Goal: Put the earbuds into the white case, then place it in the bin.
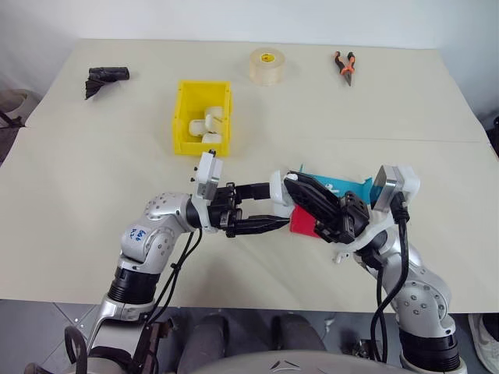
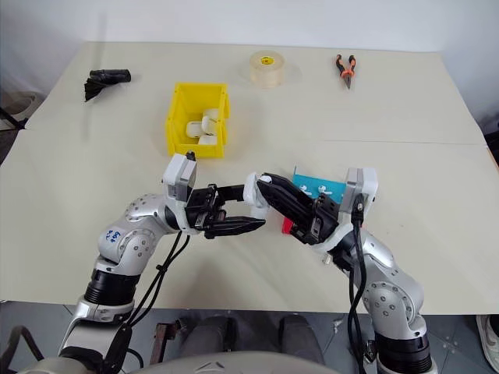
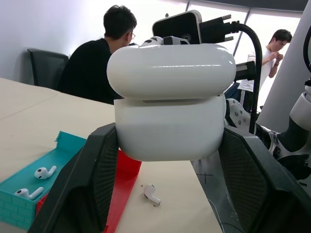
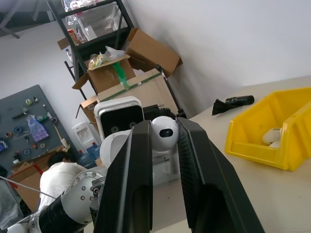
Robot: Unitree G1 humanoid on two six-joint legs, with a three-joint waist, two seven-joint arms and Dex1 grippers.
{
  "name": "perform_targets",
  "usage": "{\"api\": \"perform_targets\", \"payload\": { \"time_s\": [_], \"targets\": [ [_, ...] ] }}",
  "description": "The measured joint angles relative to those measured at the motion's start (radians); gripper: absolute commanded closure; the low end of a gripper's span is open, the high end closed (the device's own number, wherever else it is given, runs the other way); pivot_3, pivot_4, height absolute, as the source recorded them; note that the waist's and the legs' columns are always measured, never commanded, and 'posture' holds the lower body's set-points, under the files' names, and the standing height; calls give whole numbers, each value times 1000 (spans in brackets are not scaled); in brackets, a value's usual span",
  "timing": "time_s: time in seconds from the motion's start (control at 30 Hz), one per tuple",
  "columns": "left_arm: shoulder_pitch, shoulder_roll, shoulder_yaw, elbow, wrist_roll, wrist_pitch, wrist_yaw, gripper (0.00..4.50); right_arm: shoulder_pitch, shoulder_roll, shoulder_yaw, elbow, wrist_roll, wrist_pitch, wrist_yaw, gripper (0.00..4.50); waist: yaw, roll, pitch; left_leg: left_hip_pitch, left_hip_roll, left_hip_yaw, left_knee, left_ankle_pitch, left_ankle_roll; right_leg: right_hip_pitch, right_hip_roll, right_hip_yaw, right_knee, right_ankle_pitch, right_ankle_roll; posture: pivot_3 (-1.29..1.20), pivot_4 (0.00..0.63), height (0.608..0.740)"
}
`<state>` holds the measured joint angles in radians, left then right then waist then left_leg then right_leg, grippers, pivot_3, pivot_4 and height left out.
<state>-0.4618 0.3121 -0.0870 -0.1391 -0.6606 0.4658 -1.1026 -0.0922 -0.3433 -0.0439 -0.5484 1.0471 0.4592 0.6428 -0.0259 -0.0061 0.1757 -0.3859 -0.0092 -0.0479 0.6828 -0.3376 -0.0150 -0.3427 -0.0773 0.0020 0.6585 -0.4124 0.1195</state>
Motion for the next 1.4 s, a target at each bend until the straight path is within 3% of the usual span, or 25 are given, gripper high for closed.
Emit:
{"api": "perform_targets", "payload": {
  "time_s": [0.57, 1.07, 1.4],
  "targets": [
    [0, -15, 0, -6, 0, -16, -3, 1745, 18, -26, -43, -20, 112, 42, -23, 4120, 1, 0, 0, 0, 0, 0, 0, 0, 0, 0, 0, 0, -1, 0, 0, 0, 150, 740],
    [9, -38, 10, -1, 36, -201, -18, 1745, -75, -15, -36, -35, 161, 89, -65, 4120, 2, 0, 0, 0, 0, 0, 0, 0, 0, 1, 0, 0, -2, 0, 0, 0, 150, 740],
    [14, -76, 14, 23, 21, -212, -33, 1745, -137, 22, -18, -34, 178, 89, -97, 4120, 1, 0, 0, 0, 0, 0, 0, 0, 0, 1, 0, 0, -1, 0, 0, 0, 150, 740]
  ]
}}
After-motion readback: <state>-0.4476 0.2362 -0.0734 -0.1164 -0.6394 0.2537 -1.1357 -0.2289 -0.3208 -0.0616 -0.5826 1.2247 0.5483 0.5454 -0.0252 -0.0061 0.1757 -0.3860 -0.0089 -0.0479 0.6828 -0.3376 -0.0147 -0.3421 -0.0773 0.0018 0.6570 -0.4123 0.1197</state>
